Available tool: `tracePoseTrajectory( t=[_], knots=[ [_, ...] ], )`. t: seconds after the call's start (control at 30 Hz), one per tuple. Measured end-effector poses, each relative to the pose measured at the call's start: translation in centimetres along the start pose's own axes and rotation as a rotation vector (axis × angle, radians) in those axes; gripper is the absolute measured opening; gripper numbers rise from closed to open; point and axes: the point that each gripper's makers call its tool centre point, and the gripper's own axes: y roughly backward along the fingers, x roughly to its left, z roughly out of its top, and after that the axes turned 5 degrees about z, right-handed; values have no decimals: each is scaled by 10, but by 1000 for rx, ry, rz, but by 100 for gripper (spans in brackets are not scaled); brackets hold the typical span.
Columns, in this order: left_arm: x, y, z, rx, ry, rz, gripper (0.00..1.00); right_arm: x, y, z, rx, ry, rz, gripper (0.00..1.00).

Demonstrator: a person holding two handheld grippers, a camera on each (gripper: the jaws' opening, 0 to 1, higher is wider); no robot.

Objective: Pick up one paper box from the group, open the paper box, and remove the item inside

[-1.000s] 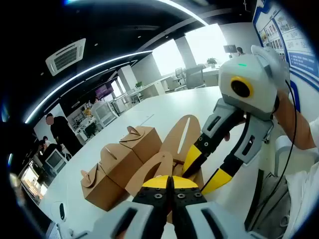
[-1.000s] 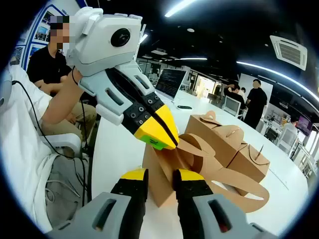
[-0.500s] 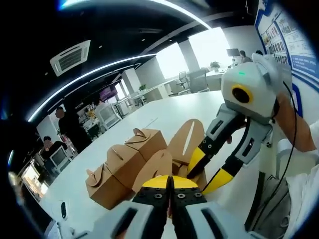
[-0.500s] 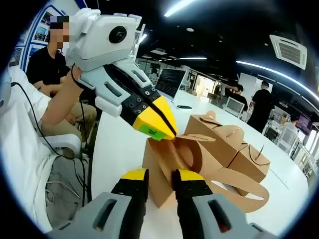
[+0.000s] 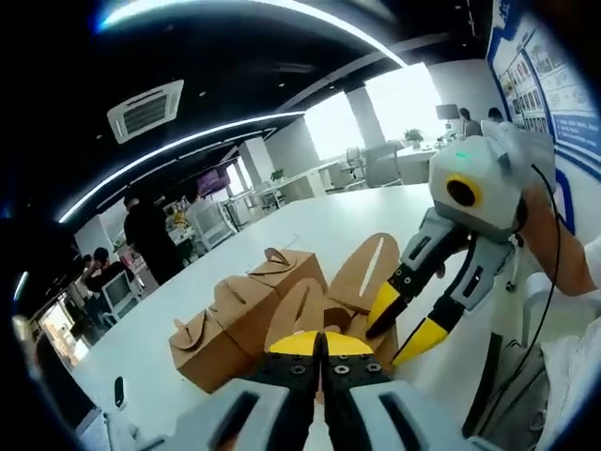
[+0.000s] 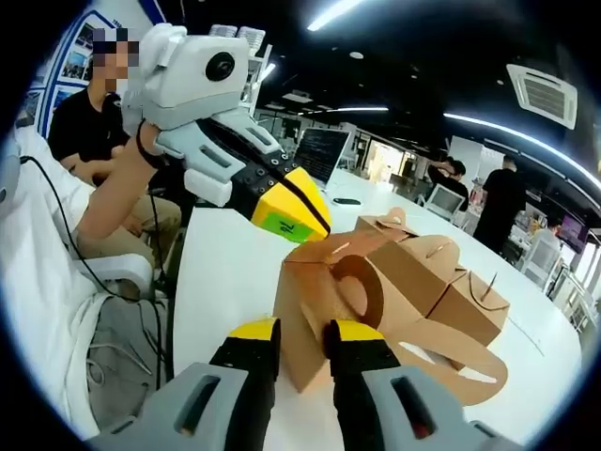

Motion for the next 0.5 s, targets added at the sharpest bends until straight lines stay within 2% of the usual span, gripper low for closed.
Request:
tracePoseTrajectory(
  t=[0.5],
  knots=[
    [13,5,-2,-35,57,9,3,-1,0,1,-1,-9,-8,22]
  ],
)
